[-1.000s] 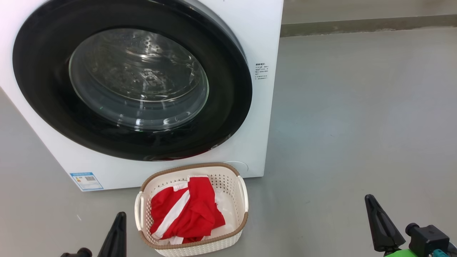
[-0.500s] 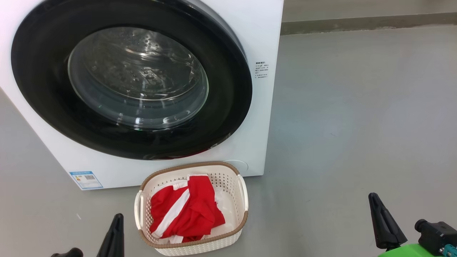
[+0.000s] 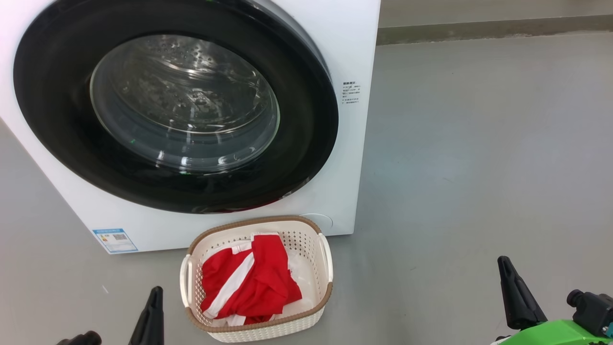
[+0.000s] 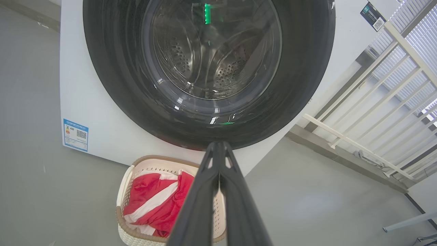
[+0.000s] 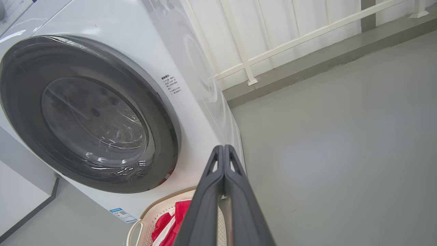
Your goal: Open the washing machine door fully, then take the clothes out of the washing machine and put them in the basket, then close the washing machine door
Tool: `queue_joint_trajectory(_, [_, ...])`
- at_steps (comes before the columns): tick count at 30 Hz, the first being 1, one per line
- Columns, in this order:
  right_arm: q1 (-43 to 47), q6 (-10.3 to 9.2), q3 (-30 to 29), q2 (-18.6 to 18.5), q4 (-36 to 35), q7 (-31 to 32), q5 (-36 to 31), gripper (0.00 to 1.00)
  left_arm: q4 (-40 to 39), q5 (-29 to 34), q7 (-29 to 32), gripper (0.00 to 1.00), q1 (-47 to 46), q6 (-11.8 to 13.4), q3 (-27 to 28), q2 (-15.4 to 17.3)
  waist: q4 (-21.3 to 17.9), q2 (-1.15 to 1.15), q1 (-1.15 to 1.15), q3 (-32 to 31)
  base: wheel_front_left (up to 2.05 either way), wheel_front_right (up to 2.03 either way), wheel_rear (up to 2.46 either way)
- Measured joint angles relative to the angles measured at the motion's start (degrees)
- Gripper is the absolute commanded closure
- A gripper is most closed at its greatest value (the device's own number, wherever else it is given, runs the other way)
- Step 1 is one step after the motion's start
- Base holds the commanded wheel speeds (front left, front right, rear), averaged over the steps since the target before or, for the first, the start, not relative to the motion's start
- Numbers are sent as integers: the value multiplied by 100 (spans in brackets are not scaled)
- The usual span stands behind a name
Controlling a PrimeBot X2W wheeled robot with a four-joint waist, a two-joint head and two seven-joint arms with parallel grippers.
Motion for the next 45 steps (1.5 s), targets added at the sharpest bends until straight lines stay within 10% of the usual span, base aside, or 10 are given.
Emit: queue_joint_trajectory(45, [-478, -16, -122, -55, 268, 751, 3076, 100, 216, -2939, 742, 100, -332, -5, 124, 12, -4, 0, 0, 81, 0, 0, 0])
